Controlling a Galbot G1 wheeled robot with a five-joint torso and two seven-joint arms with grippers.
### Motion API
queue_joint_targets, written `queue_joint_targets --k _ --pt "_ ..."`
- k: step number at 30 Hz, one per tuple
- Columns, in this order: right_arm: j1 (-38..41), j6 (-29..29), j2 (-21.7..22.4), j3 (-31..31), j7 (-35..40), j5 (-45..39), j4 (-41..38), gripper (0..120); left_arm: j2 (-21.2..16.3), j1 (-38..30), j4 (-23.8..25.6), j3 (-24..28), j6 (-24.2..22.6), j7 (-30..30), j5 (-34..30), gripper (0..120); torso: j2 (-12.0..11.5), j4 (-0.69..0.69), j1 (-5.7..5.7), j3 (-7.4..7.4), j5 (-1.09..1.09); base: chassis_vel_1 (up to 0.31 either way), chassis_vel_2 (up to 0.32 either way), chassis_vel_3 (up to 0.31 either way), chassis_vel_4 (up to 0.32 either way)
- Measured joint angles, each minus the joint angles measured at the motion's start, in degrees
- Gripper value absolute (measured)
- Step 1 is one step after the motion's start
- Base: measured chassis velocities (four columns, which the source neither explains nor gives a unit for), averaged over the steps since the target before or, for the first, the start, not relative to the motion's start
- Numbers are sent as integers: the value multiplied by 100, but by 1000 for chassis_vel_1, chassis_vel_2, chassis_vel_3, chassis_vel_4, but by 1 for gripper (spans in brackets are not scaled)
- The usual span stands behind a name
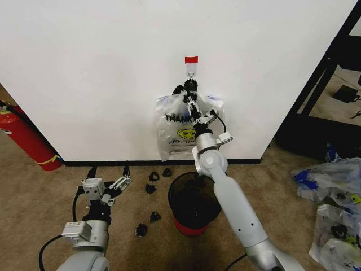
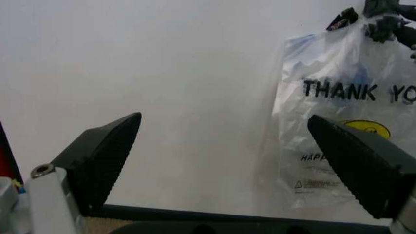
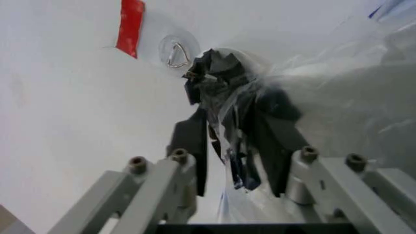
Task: Pick up the garbage bag from the wall and place it over the trash bin.
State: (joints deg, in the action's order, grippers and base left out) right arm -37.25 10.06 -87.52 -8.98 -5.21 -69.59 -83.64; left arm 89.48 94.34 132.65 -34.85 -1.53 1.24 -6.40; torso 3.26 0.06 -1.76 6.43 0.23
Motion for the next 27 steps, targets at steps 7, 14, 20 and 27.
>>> queue_joint_targets --k 7,14,20,27 --pt "-62 -5 44 18 -21 45 -30 0 -3 -4 -12 11 9 -9 -2 100 0 0 0 0 0 0 0 0 0" --pt "-197 -6 120 49 -49 128 -184 0 -3 28 -10 19 65 -28 -2 100 0 -1 0 0 0 0 0 0 0" --pt "-660 -6 371 113 -93 341 -477 0 37 28 -10 65 97 -56 -3 100 1 1 0 0 -1 0 0 0 0" --pt "-1621 -7 635 -21 -147 541 -985 0 130 -3 -18 200 97 -65 17 100 2 0 1 -1 0 0 0 0 0"
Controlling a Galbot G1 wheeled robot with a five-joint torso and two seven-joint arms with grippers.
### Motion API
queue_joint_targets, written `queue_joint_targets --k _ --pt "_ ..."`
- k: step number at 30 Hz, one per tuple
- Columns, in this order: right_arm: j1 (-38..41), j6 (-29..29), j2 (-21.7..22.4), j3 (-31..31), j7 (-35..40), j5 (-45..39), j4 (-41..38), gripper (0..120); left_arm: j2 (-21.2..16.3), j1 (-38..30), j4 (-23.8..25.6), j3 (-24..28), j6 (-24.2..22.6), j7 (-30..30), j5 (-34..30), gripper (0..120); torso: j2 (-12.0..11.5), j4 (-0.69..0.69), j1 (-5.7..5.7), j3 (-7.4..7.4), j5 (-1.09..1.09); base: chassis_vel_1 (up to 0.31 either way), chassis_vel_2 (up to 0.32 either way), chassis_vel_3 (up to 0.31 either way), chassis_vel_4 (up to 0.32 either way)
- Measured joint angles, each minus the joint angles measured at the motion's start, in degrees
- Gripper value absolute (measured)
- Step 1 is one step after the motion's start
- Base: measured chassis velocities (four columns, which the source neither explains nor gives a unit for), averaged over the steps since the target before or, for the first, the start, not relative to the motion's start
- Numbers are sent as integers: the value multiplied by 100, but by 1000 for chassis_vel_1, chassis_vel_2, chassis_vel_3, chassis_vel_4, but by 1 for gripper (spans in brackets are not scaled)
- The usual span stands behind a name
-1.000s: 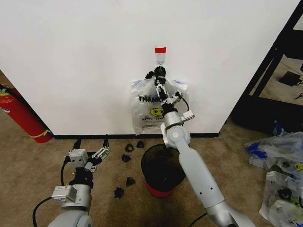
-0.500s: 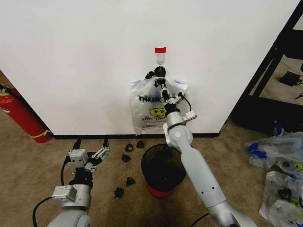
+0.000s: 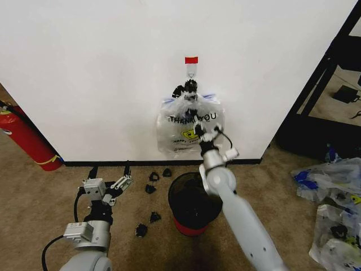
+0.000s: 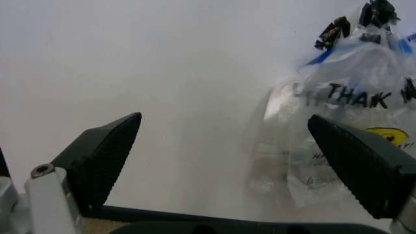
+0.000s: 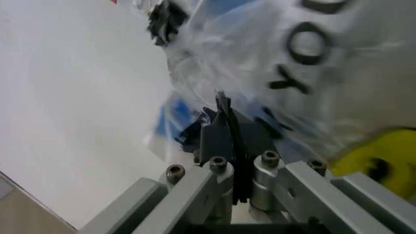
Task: Pick up the garbage bag from the wall and place it over the trash bin.
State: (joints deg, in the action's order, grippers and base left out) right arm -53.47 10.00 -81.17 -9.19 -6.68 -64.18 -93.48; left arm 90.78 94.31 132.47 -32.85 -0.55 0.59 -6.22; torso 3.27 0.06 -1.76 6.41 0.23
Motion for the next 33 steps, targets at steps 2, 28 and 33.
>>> queue_joint_targets --k 2,28,33 --pt "-266 -1 48 -71 -66 34 -118 0 -4 -4 0 15 0 -6 0 100 0 0 0 1 -2 0 0 0 0" --pt "-2518 187 1115 -343 -1153 609 -632 0 -108 -39 151 158 -19 -44 -82 100 -1 0 0 1 -1 0 0 0 0" --pt "-2768 231 1301 -308 -1261 692 -856 0 -141 -65 108 131 -19 -54 -128 100 -1 0 0 1 -1 0 0 0 0"
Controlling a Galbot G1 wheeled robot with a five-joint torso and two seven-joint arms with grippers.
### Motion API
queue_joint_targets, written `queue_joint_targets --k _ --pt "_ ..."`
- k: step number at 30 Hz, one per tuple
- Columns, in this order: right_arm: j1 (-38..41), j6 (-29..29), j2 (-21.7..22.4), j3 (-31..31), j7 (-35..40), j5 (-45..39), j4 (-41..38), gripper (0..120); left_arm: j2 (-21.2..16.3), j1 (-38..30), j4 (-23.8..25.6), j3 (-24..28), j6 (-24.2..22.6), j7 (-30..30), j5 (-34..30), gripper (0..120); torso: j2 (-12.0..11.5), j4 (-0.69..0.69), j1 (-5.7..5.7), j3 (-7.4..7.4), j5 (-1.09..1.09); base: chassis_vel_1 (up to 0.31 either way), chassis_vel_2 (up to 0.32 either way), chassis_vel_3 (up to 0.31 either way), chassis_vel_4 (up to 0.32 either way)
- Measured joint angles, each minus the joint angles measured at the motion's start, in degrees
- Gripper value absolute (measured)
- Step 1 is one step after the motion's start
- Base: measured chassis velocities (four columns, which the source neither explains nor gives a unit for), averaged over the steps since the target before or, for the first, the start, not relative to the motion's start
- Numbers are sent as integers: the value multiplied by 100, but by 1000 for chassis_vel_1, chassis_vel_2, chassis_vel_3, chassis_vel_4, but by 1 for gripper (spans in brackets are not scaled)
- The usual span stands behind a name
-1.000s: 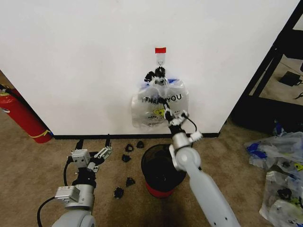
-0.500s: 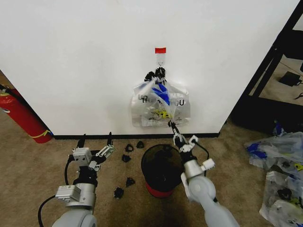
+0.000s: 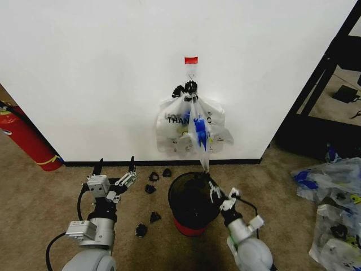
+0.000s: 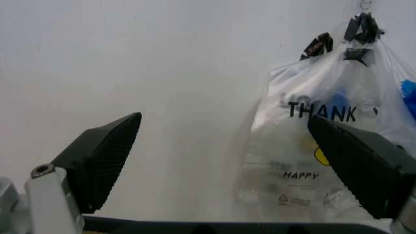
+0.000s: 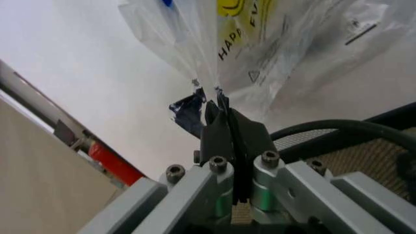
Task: Pick up the garbage bag from the wall and place it over the trash bin.
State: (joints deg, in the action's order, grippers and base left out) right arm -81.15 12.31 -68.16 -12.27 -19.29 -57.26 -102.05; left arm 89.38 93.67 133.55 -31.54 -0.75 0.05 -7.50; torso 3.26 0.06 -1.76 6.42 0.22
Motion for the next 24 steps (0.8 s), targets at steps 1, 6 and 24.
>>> queue_joint_targets --k 1,6,24 --pt "-38 9 18 0 -11 10 -51 0 -5 -14 -12 -4 0 -2 -8 100 0 0 0 0 0 0 0 0 0" --pt "-222 99 88 -4 -24 90 -169 0 -29 -58 -58 -9 0 -8 -51 100 0 0 0 0 0 0 0 0 0" --pt "75 958 -75 -360 -564 817 63 0 -561 -496 -329 469 242 303 -97 100 0 -1 0 1 2 0 0 0 0"
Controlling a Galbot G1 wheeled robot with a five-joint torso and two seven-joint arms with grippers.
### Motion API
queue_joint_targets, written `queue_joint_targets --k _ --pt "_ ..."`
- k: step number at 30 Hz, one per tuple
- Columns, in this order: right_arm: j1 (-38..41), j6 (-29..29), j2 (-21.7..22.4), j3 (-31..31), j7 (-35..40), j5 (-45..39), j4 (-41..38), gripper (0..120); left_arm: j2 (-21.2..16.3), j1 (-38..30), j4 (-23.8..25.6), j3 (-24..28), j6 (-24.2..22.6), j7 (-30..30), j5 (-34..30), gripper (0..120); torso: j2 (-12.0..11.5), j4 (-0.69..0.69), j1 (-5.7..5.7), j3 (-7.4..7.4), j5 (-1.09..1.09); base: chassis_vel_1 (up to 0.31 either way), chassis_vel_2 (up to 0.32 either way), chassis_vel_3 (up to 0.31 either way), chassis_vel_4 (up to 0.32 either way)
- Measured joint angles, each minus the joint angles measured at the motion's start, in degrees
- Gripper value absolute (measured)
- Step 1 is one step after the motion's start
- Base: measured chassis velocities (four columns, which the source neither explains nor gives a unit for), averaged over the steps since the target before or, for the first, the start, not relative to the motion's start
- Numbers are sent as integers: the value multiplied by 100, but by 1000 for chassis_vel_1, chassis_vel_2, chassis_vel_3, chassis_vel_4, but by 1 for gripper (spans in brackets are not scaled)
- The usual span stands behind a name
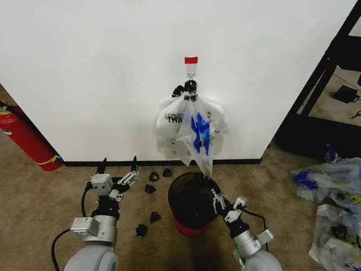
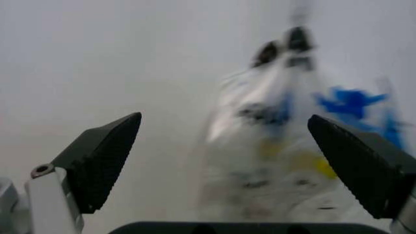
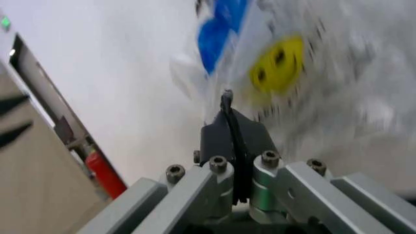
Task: Pick up the garbage bag from the wall and place it over the trash bin.
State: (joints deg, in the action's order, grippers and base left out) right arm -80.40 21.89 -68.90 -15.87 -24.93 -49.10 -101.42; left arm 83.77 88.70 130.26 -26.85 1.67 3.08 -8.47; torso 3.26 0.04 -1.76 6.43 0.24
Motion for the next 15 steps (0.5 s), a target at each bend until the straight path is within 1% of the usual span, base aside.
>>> queue_joint_targets --k 2,3,4,5,6,7,8,9,10,13,14,15 --pt "230 198 -57 -36 -223 170 232 0 -266 -300 -94 268 20 239 -15 100 0 0 -1 0 0 0 0 0 0" --pt "338 254 -86 -43 -316 215 331 0 -399 -450 -147 388 15 336 -33 100 0 4 -1 0 -1 0 0 0 0" --pt "422 289 -113 -46 -383 247 409 0 -526 -590 -206 492 4 412 -54 100 0 2 -1 0 -1 0 0 0 0" --pt "545 322 -175 -47 -462 301 513 0 -763 -848 -341 694 -28 496 -107 100 0 -1 -1 0 0 0 0 0 0" --pt "545 322 -175 -47 -462 301 513 0 -763 -848 -341 694 -28 496 -107 100 0 -1 -1 0 0 0 0 0 0" --pt "608 327 -235 -37 -488 348 572 0 -973 -1060 -459 875 -82 495 -178 100 -1 1 -1 1 1 0 0 0 0" --pt "650 327 -310 -24 -504 424 620 0 -1256 -1319 -599 1116 -173 431 -327 100 -1 0 -1 0 0 0 0 0 0" --pt "663 327 -349 -19 -510 469 639 0 -1422 -1479 -673 1267 -239 357 -430 100 -1 1 -1 1 0 0 0 0 0" --pt "670 327 -429 -15 -531 562 680 0 -1674 -1754 -784 1518 -370 197 -616 100 -1 -1 -1 1 2 0 0 0 0" --pt "644 350 -561 -24 -598 699 747 0 -2325 -2731 -1081 2299 -910 -380 -1178 100 -1 1 -1 1 -1 0 0 0 0" --pt "644 350 -561 -24 -598 699 747 0 -2325 -2731 -1081 2299 -910 -380 -1178 100 -1 1 -1 1 -1 0 0 0 0" --pt "623 368 -582 -46 -623 721 767 0 -2462 -3122 -1223 2530 -1134 -568 -1255 100 -1 1 -1 1 0 0 0 0 0"
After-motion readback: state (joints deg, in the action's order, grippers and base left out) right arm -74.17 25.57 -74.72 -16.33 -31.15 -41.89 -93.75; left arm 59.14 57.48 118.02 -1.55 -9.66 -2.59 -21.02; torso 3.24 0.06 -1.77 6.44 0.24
